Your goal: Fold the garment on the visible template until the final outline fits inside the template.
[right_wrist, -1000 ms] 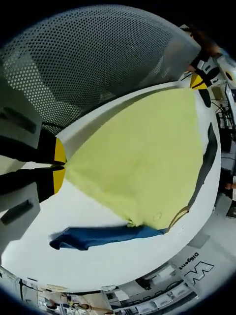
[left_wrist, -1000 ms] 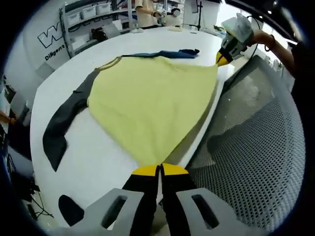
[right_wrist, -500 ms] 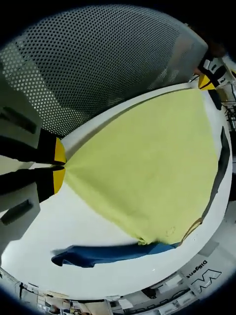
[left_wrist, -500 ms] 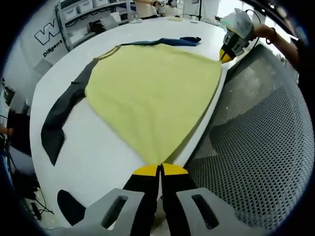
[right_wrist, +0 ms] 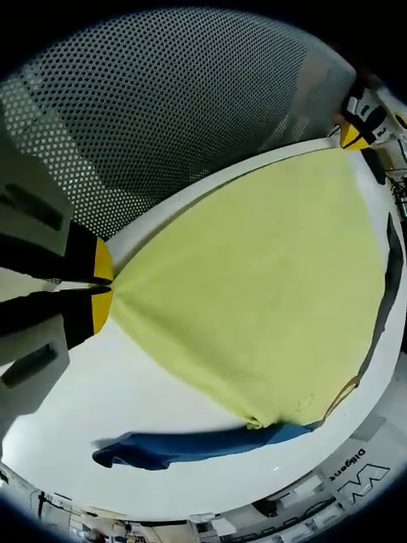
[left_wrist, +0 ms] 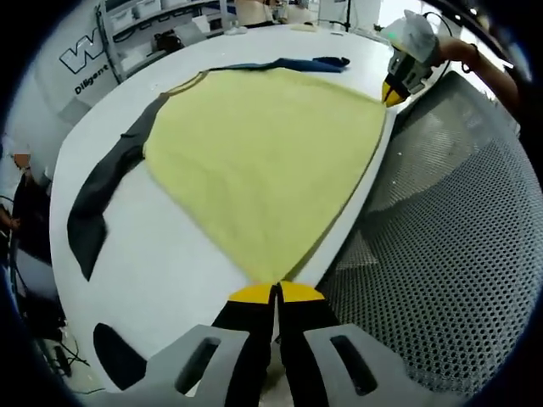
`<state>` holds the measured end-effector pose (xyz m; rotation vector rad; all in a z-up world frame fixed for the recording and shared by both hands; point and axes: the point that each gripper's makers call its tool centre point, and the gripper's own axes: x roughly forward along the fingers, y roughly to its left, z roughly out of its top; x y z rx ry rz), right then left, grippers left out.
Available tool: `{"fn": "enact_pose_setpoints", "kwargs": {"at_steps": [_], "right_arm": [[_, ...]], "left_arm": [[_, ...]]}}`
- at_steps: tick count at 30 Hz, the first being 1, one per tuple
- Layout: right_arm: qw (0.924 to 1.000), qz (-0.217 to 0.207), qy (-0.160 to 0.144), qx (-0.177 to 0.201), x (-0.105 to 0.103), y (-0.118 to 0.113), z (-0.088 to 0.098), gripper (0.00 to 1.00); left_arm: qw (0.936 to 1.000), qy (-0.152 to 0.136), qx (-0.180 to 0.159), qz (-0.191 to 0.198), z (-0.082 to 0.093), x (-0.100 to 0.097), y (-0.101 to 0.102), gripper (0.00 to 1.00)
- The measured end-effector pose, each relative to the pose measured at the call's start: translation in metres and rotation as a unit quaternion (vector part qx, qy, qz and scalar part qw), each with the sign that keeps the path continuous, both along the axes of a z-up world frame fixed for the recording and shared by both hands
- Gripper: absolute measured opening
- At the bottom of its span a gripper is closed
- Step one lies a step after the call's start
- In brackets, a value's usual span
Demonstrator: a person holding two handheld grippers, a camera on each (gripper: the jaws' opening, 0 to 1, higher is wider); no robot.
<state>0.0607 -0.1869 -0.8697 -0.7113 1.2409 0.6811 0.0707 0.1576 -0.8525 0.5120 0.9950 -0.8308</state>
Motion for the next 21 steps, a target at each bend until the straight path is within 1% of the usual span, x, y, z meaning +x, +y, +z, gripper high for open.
{"fn": "enact_pose_setpoints", "kwargs": {"at_steps": [5, 6, 8, 10, 15, 18, 19, 20, 21], "right_arm": [[1.0000, -0.004, 0.001, -0.001, 0.000, -0.001, -0.002, 0.00], [1.0000, -0.008, 0.001, 0.000, 0.000, -0.001, -0.002, 0.00], [0.9996, -0.027, 0.002, 0.005, 0.000, -0.001, -0.002, 0.00], [0.9991, -0.040, 0.003, 0.010, 0.001, -0.001, -0.002, 0.00], [0.9987, -0.047, 0.007, 0.016, 0.000, 0.000, -0.003, 0.00], [0.9982, -0.056, 0.002, 0.021, 0.002, 0.000, -0.002, 0.00], [0.9981, -0.057, 0.001, 0.024, 0.002, 0.001, 0.000, 0.02], [0.9971, -0.068, -0.011, 0.032, 0.006, 0.002, 0.002, 0.05], [0.9965, -0.073, -0.017, 0.037, 0.008, 0.002, 0.004, 0.10]], "left_arm": [[0.9999, 0.007, 0.007, -0.004, -0.006, -0.003, 0.000, 0.00], [0.9998, 0.013, 0.016, 0.005, -0.008, -0.005, 0.004, 0.00], [0.9996, 0.013, 0.023, 0.005, -0.011, -0.005, 0.007, 0.00], [0.9996, 0.013, 0.022, 0.010, -0.012, -0.006, 0.010, 0.00], [0.9997, 0.014, -0.003, 0.022, -0.008, -0.008, 0.007, 0.00], [0.9987, 0.007, -0.035, 0.037, -0.001, -0.004, 0.002, 0.00], [0.9975, 0.003, -0.051, 0.049, 0.004, -0.002, -0.001, 0.00], [0.9967, 0.001, -0.059, 0.056, 0.006, -0.001, -0.001, 0.00], [0.9963, -0.001, -0.063, 0.057, 0.008, 0.001, -0.001, 0.00]]}}
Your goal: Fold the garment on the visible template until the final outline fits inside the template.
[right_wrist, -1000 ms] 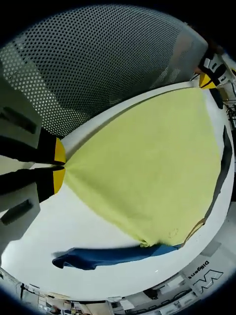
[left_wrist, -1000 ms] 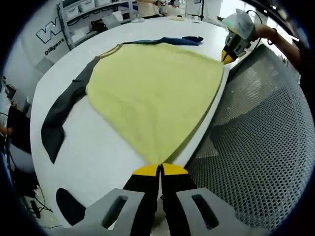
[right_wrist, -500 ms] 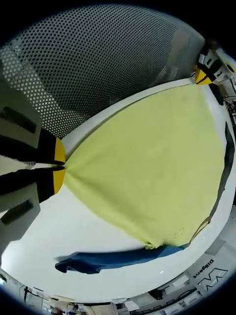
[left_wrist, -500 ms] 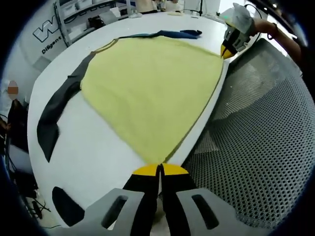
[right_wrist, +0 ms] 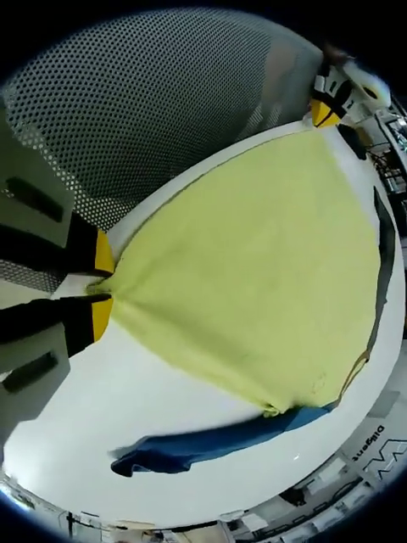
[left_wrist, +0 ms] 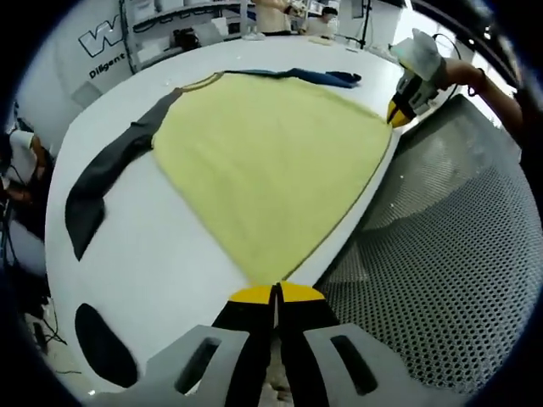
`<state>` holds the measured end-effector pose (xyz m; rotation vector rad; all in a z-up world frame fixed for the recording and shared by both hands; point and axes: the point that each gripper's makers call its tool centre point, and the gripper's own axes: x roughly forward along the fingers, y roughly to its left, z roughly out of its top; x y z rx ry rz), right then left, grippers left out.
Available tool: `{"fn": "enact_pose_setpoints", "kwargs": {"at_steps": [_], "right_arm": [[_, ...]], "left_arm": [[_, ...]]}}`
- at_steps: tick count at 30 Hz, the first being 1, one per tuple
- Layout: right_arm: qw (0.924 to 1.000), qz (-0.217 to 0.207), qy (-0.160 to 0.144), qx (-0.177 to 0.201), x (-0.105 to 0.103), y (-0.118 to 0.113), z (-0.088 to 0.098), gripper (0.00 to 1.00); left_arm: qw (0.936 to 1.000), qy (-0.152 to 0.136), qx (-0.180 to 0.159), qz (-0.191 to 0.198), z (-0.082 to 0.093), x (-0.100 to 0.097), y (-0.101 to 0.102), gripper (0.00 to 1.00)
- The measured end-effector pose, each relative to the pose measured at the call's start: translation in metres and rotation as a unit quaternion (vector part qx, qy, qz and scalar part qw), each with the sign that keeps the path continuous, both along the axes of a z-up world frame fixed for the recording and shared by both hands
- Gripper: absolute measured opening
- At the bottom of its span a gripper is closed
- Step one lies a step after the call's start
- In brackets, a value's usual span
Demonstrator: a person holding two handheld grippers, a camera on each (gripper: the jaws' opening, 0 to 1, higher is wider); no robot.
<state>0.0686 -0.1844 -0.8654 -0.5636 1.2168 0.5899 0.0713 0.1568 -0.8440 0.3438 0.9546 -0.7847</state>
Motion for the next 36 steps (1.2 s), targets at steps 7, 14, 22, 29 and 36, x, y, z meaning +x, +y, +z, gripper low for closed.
{"fn": "enact_pose_setpoints", "kwargs": {"at_steps": [7, 14, 22, 29, 36], "right_arm": [[0.9942, -0.053, -0.048, 0.081, 0.015, 0.016, 0.024, 0.26], [0.9828, -0.083, -0.073, 0.148, 0.023, 0.027, 0.053, 0.44], [0.9668, -0.119, -0.105, 0.200, 0.037, 0.024, 0.076, 0.64], [0.9552, -0.134, -0.153, 0.215, 0.056, 0.013, 0.095, 0.79], [0.9455, -0.166, -0.178, 0.216, 0.075, -0.010, 0.096, 0.84]], "left_arm": [[0.9935, -0.009, -0.089, 0.070, 0.023, 0.014, -0.012, 0.12], [0.9909, -0.019, -0.096, 0.092, 0.031, 0.022, -0.015, 0.33], [0.9881, -0.021, -0.098, 0.117, 0.032, 0.026, -0.020, 0.61], [0.9812, -0.044, -0.126, 0.139, 0.038, 0.034, -0.029, 0.83], [0.9800, -0.048, -0.122, 0.149, 0.037, 0.036, -0.029, 0.98]]}}
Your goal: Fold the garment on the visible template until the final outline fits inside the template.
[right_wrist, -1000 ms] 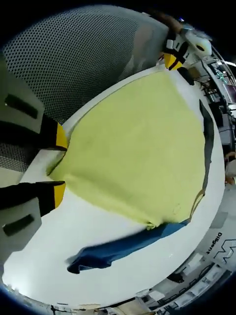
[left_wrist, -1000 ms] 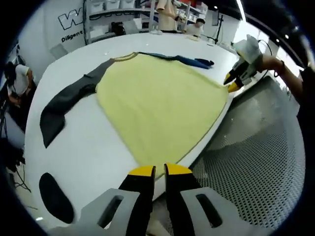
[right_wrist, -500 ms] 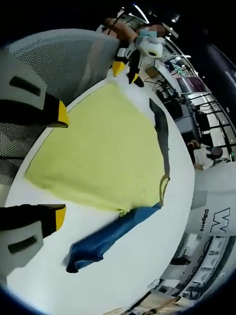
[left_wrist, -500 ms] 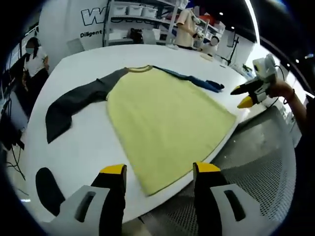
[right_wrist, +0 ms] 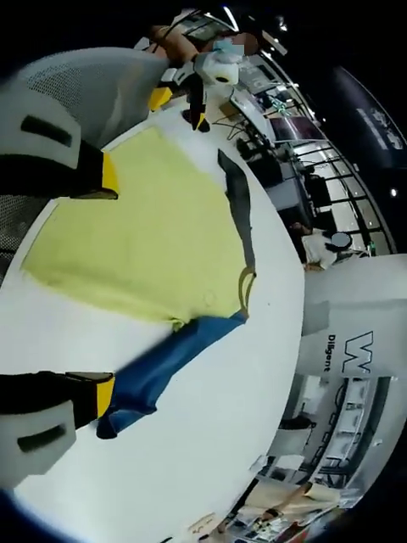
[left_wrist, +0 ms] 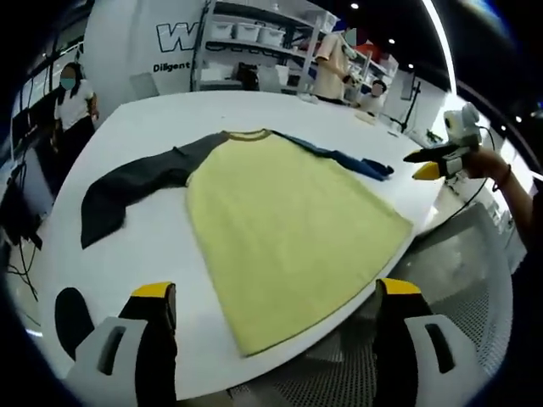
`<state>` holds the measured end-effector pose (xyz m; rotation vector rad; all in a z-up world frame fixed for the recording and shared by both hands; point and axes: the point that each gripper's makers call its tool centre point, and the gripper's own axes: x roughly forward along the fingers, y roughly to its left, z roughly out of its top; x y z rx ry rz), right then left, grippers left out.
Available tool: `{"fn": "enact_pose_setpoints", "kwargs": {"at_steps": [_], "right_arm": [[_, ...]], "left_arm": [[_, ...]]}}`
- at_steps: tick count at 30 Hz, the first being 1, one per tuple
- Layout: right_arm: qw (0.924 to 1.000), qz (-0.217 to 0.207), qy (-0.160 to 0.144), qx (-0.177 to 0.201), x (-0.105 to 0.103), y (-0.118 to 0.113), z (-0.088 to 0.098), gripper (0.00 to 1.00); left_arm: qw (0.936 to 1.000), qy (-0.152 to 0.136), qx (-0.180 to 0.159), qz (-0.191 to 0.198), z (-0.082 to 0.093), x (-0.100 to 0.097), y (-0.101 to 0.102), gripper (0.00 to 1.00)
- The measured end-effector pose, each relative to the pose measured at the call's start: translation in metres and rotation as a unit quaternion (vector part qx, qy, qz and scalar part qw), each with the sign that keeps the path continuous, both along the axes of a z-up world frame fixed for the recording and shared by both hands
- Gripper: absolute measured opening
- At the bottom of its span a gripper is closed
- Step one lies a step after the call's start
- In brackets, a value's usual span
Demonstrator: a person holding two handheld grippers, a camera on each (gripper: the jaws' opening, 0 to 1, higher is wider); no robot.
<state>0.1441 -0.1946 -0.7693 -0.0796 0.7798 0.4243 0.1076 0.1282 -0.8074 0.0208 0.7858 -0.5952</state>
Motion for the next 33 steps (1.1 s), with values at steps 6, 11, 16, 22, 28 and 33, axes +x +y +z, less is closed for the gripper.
{"fn": "enact_pose_setpoints", "kwargs": {"at_steps": [6, 11, 16, 22, 28, 33], "right_arm": [[0.9995, -0.029, -0.011, -0.005, 0.018, -0.026, -0.006, 0.81], [0.9987, -0.046, -0.017, -0.011, 0.033, -0.043, -0.010, 0.75], [0.9984, -0.022, -0.028, -0.044, 0.048, -0.055, -0.016, 0.65], [0.9978, -0.021, -0.027, -0.056, 0.069, -0.071, -0.030, 0.58], [0.9962, -0.013, -0.017, -0.085, 0.077, -0.087, -0.045, 0.46], [0.9949, -0.020, 0.000, -0.099, 0.076, -0.098, -0.057, 0.33]], "left_arm": [[0.9999, -0.008, 0.001, 0.008, 0.002, 0.002, 0.002, 0.99], [0.9999, -0.007, 0.000, 0.013, 0.002, 0.003, 0.004, 0.99], [0.9998, -0.007, 0.000, 0.019, 0.002, 0.004, 0.006, 0.99], [0.9997, -0.016, 0.004, 0.019, 0.003, 0.007, 0.007, 0.99], [0.9995, -0.018, 0.005, 0.027, 0.003, 0.009, 0.010, 0.99], [0.9994, -0.020, 0.007, 0.027, 0.003, 0.010, 0.010, 0.99]]}}
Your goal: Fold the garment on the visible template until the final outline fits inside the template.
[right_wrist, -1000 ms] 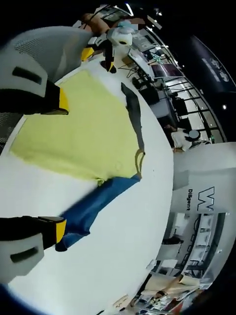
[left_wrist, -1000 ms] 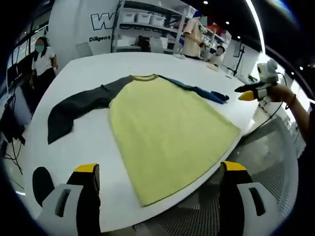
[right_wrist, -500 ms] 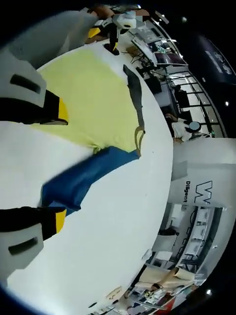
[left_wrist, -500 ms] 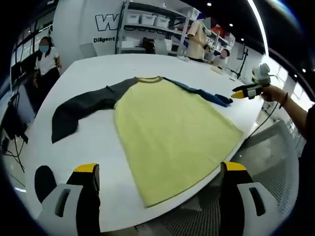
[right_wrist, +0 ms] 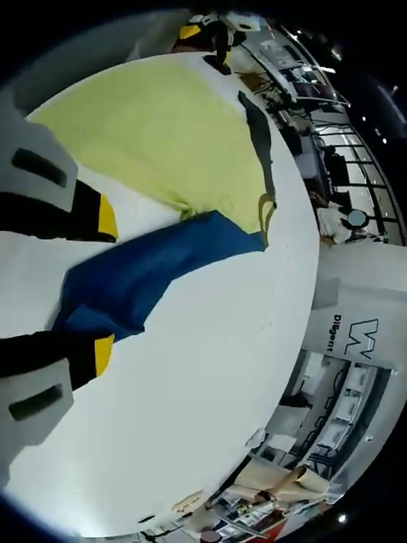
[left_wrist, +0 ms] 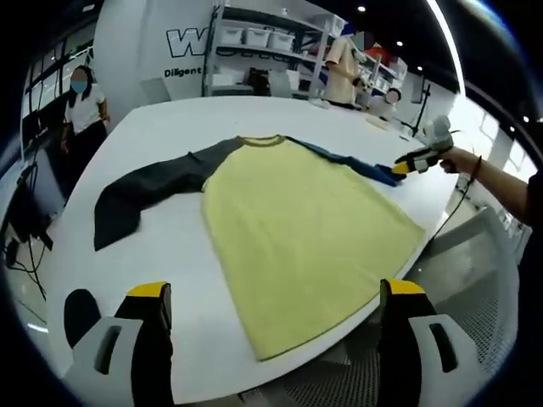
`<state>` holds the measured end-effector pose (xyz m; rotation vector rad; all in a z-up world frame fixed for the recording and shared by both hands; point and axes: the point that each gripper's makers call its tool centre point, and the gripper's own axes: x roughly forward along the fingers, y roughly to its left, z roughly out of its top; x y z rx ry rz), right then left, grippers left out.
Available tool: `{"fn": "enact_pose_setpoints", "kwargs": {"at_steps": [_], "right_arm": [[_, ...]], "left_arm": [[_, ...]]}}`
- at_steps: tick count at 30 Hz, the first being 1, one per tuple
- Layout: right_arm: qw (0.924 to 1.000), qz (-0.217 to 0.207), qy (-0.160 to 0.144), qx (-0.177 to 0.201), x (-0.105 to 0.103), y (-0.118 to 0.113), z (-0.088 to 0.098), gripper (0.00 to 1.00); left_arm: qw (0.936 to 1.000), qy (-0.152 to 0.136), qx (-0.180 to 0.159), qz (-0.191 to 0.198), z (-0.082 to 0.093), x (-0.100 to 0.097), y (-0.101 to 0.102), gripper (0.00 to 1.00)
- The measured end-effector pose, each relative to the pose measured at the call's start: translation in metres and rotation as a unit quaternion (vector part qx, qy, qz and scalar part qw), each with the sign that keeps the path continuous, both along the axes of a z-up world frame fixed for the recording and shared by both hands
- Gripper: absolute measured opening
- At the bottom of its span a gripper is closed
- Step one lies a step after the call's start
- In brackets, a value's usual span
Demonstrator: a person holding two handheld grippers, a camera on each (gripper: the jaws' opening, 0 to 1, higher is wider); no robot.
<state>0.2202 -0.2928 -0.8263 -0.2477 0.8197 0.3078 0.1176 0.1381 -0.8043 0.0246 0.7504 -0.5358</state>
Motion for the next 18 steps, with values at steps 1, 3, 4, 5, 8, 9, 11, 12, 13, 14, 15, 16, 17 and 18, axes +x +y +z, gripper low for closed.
{"fn": "enact_pose_setpoints", "kwargs": {"at_steps": [1, 3, 4, 5, 8, 9, 11, 12, 13, 14, 15, 16, 17, 18], "right_arm": [[1.0000, -0.002, 0.005, 0.002, -0.001, 0.000, -0.003, 0.31], [0.9999, -0.004, 0.013, 0.001, -0.003, -0.002, -0.008, 0.29], [0.9998, -0.007, 0.017, -0.001, -0.003, -0.004, -0.011, 0.27], [0.9998, -0.011, 0.018, -0.001, -0.003, -0.006, -0.013, 0.24], [0.9994, -0.024, 0.026, 0.001, -0.002, -0.012, -0.018, 0.11], [0.9993, -0.024, 0.029, -0.005, -0.003, -0.014, -0.019, 0.06], [0.9986, -0.012, 0.039, -0.034, -0.005, -0.021, -0.023, 0.00], [0.9984, -0.012, 0.033, -0.044, -0.003, -0.025, -0.023, 0.00], [0.9985, -0.016, 0.033, -0.040, -0.003, -0.025, -0.023, 0.00], [0.9986, -0.017, 0.033, -0.037, -0.003, -0.027, -0.022, 0.00], [0.9988, -0.025, 0.030, -0.029, -0.002, -0.028, -0.020, 0.00], [0.9988, -0.029, 0.029, -0.025, -0.001, -0.030, -0.018, 0.00], [0.9988, -0.029, 0.028, -0.027, -0.001, -0.031, -0.018, 0.00], [0.9988, -0.028, 0.025, -0.031, 0.000, -0.033, -0.016, 0.00]], "left_arm": [[1.0000, 0.000, 0.001, 0.001, 0.000, 0.000, 0.001, 0.99], [1.0000, 0.001, 0.004, -0.001, -0.001, 0.000, 0.001, 0.99], [0.9999, 0.003, 0.010, -0.011, -0.002, -0.001, 0.000, 0.99], [0.9998, 0.003, 0.013, -0.014, -0.002, -0.001, 0.000, 0.99], [0.9997, 0.001, 0.016, -0.021, -0.002, 0.000, -0.003, 0.99], [0.9997, 0.001, 0.014, -0.019, -0.001, 0.001, -0.003, 0.99], [0.9998, -0.001, 0.007, -0.018, 0.001, 0.002, -0.004, 0.99], [0.9998, -0.002, 0.006, -0.018, 0.001, 0.003, -0.004, 0.98], [0.9998, -0.006, 0.007, -0.018, 0.002, 0.004, -0.004, 0.98], [0.9997, -0.012, 0.009, -0.019, 0.004, 0.005, -0.004, 0.97], [0.9997, -0.013, 0.011, -0.019, 0.004, 0.006, -0.004, 0.97], [0.9996, -0.013, 0.012, -0.020, 0.004, 0.006, -0.004, 0.97], [0.9996, -0.014, 0.013, -0.020, 0.004, 0.006, -0.004, 0.97], [0.9995, -0.015, 0.015, -0.021, 0.004, 0.006, -0.003, 0.97]]}}
